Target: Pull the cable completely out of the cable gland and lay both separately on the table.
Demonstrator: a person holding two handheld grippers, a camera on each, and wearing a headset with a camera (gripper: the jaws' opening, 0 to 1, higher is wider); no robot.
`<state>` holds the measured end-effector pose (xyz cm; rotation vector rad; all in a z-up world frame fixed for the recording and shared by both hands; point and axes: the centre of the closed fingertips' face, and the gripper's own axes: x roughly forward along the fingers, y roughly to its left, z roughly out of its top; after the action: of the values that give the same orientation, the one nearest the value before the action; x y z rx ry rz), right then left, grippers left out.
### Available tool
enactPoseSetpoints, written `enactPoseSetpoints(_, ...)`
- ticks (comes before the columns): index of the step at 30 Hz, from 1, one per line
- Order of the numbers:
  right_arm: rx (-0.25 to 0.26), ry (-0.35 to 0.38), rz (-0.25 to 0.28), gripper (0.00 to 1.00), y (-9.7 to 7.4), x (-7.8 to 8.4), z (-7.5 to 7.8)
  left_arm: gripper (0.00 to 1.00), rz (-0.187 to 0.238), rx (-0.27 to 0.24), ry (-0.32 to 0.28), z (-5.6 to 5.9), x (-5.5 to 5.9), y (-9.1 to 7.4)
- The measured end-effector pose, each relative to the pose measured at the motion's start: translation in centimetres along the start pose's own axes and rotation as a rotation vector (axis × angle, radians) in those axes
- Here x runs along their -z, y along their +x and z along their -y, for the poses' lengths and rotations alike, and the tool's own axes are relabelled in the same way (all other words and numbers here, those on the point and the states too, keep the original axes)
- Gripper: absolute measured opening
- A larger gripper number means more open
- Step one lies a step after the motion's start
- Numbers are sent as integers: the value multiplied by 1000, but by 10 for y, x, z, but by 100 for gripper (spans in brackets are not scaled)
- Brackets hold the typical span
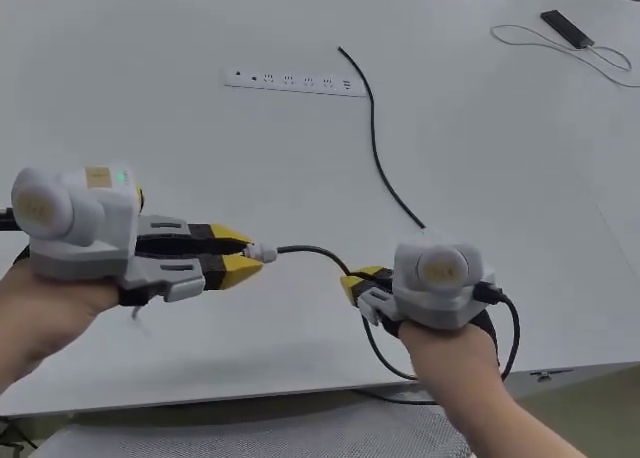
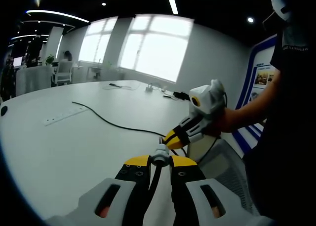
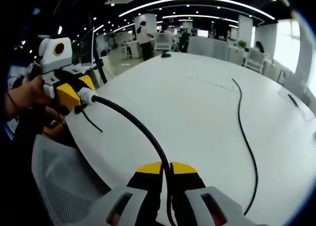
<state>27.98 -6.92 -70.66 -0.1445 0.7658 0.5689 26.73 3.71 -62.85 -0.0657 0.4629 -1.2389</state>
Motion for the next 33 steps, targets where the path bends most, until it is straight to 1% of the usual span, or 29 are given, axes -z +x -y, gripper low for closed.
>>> enactPoseSetpoints(4,-8,-1,-12,1,-1,2,-3,15,-5,-5,-5,-2,1,-1)
enactPoseSetpoints(6,-7,-20,-11,1,-2,1,-4,15,-2,-6,-6,-2,1,0)
enactPoseSetpoints(8,-20,-27,-15,1,-3,-1,-7,15,-1,-5,-7,-2,0,0)
enactPoseSetpoints(11,-16,-76,-17,2,-5,-4,-10,15,2,-3,-8,-2,-1,0)
enactPoseSetpoints(14,-28,-101,-23,2,-7,-4,-14,15,5,-3,-9,-1,-2,0)
enactPoseSetpoints(17,-29,-135,-19,6,-10,-7,-16,15,1,-1,-9,0,-1,0)
enactPoseSetpoints(21,-45,-223,-5,12,-14,-16,-24,15,-4,1,-7,1,0,-1)
enactPoseSetpoints(23,-49,-295,6,15,-17,-24,-29,15,-10,2,-5,2,1,0)
enactPoseSetpoints(25,-66,-368,12,17,-19,-32,-38,15,-12,4,-7,3,2,0)
enactPoseSetpoints(26,-78,-408,27,18,-19,-38,-44,15,-12,5,-6,4,2,0)
enactPoseSetpoints(28,-84,-477,30,18,-20,-45,-52,15,-15,6,-7,4,2,1)
enactPoseSetpoints(30,-103,-528,42,18,-20,-53,-62,15,-17,8,-8,4,2,1)
enactPoseSetpoints(32,-106,-580,49,17,-19,-60,-69,15,-19,8,-4,4,2,1)
enactPoseSetpoints(33,-108,-592,49,16,-18,-61,-71,15,-19,8,-3,4,1,1)
